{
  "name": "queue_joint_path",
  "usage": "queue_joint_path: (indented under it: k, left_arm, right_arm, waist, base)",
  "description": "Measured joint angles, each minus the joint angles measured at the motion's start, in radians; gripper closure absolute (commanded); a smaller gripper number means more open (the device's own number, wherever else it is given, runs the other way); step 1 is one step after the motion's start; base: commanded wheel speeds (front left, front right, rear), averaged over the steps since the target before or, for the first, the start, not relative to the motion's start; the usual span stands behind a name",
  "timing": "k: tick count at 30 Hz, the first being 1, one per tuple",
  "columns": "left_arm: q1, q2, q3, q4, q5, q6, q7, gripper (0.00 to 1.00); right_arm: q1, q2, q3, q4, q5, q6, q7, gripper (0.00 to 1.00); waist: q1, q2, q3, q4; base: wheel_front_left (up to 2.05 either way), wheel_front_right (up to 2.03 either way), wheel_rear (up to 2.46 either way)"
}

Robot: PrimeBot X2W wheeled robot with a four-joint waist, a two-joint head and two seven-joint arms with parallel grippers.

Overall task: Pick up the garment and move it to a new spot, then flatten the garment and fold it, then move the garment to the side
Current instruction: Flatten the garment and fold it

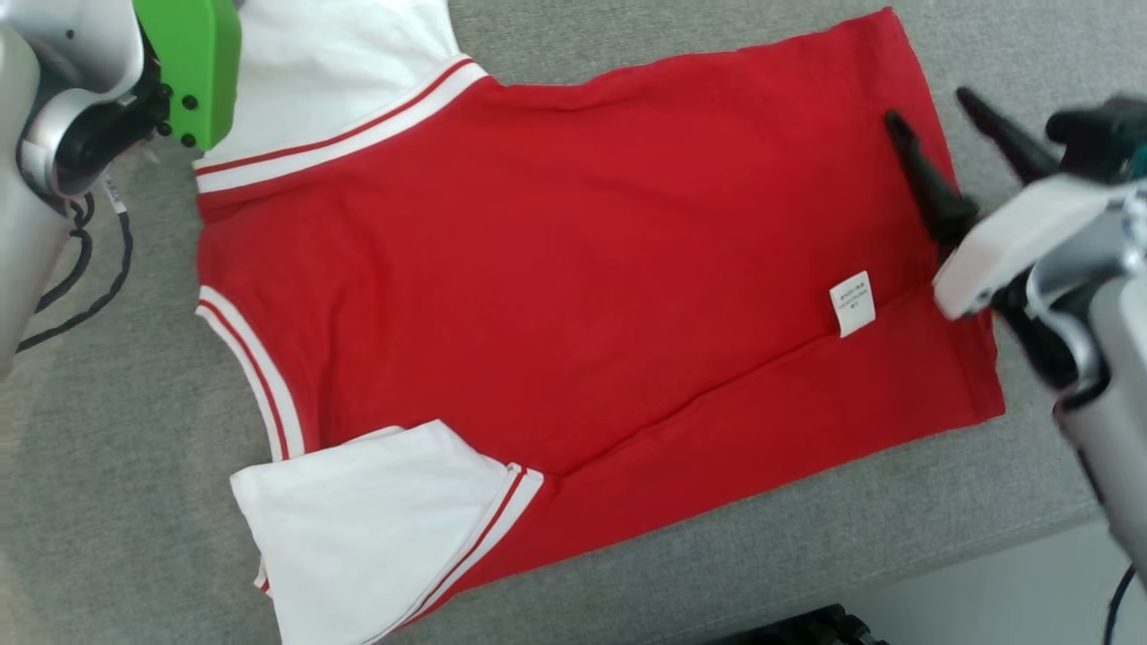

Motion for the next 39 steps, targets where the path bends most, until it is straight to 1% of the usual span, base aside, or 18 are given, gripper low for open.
queue_joint_path:
  k: [2, 5, 7, 9, 12, 18, 25, 30, 31, 33, 34, 35, 36, 37, 38, 39]
  left_arm:
    - [0.000, 0.000, -0.014, -0.020, -0.008, 0.000, -0.007, 1.00]
    - [-0.001, 0.000, -0.035, -0.047, -0.016, 0.000, -0.011, 1.00]
    - [-0.006, 0.002, -0.045, -0.061, -0.019, 0.000, -0.012, 1.00]
    - [-0.011, 0.004, -0.054, -0.075, -0.022, 0.000, -0.015, 1.00]
    - [-0.014, 0.011, -0.069, -0.087, -0.024, 0.000, -0.021, 1.00]
    - [-0.021, 0.028, -0.091, -0.103, -0.033, 0.000, -0.026, 1.00]
    - [-0.026, 0.033, -0.113, -0.110, -0.042, 0.000, -0.035, 1.00]
    - [-0.034, 0.034, -0.124, -0.111, -0.049, 0.000, -0.043, 1.00]
    - [-0.035, 0.034, -0.127, -0.111, -0.049, 0.000, -0.044, 1.00]
    - [-0.035, 0.034, -0.133, -0.109, -0.051, 0.000, -0.047, 1.00]
    - [-0.035, 0.034, -0.136, -0.108, -0.053, 0.000, -0.051, 1.00]
    - [-0.035, 0.034, -0.139, -0.107, -0.057, 0.000, -0.052, 1.00]
    - [-0.035, 0.034, -0.142, -0.105, -0.058, 0.000, -0.054, 1.00]
    - [-0.035, 0.034, -0.144, -0.104, -0.058, 0.000, -0.055, 1.00]
    - [-0.035, 0.034, -0.147, -0.103, -0.060, 0.000, -0.057, 1.00]
    - [-0.035, 0.035, -0.150, -0.101, -0.063, 0.000, -0.060, 1.00]
  right_arm:
    - [-0.071, -0.013, -0.018, 0.038, 0.008, 0.000, 0.102, 0.00]
    - [-0.147, -0.031, -0.036, 0.081, -0.015, 0.000, 0.205, 0.00]
    - [-0.184, -0.049, -0.042, 0.105, -0.053, 0.000, 0.234, 0.00]
    - [-0.208, -0.052, -0.042, 0.132, -0.077, 0.000, 0.252, 0.00]
    - [-0.222, -0.048, -0.035, 0.174, -0.114, 0.000, 0.252, 0.00]
    - [-0.250, -0.032, -0.009, 0.236, -0.135, 0.000, 0.231, 0.00]
    - [-0.283, -0.032, 0.026, 0.278, -0.136, 0.000, 0.216, 0.00]
    - [-0.306, -0.045, 0.072, 0.292, -0.124, 0.000, 0.234, 0.00]
    - [-0.313, -0.052, 0.087, 0.292, -0.124, 0.000, 0.239, 0.04]
    - [-0.321, -0.061, 0.109, 0.291, -0.122, 0.000, 0.248, 0.33]
    - [-0.324, -0.065, 0.122, 0.289, -0.119, 0.000, 0.253, 0.54]
    - [-0.328, -0.069, 0.133, 0.289, -0.117, 0.000, 0.260, 0.60]
    - [-0.333, -0.072, 0.141, 0.289, -0.112, 0.000, 0.269, 0.72]
    - [-0.335, -0.076, 0.148, 0.288, -0.110, 0.000, 0.275, 0.79]
    - [-0.337, -0.079, 0.154, 0.288, -0.107, 0.000, 0.283, 1.00]
    - [-0.339, -0.082, 0.160, 0.288, -0.104, 0.000, 0.293, 1.00]
  waist:
    - [0.0000, 0.0000, -0.007, 0.015]
    - [0.0000, 0.0000, -0.013, 0.038]
    - [0.0000, 0.0000, -0.014, 0.052]
    - [-0.0001, 0.0000, -0.012, 0.064]
    - [-0.0001, 0.0000, -0.004, 0.078]
    - [-0.0001, 0.0000, 0.012, 0.090]
    - [-0.0001, 0.0000, 0.014, 0.093]
    - [-0.0001, 0.0000, 0.013, 0.098]
    - [-0.0001, 0.0000, 0.012, 0.099]
    - [-0.0001, 0.0000, 0.010, 0.100]
    - [-0.0001, 0.0000, 0.009, 0.101]
    - [-0.0001, 0.0000, 0.007, 0.102]
    - [-0.0001, 0.0000, 0.005, 0.103]
    - [-0.0001, 0.0000, 0.003, 0.104]
    - [-0.0001, 0.0000, 0.002, 0.105]
    - [-0.0001, 0.0000, -0.001, 0.106]
  base:
    - [0.00, 0.00, 0.00]
    - [0.00, 0.00, 0.00]
    - [0.00, 0.00, 0.00]
    - [0.00, 0.00, 0.00]
    - [0.00, 0.00, 0.00]
    - [0.00, 0.00, 0.00]
    - [0.00, 0.00, 0.00]
    - [0.00, 0.00, 0.00]
    - [0.00, 0.00, 0.00]
    - [0.00, 0.00, 0.00]
    - [0.00, 0.00, 0.00]
    - [0.00, 0.00, 0.00]
    - [0.00, 0.00, 0.00]
    - [0.00, 0.00, 0.00]
    - [0.00, 0.00, 0.00]
    - [0.00, 0.00, 0.00]
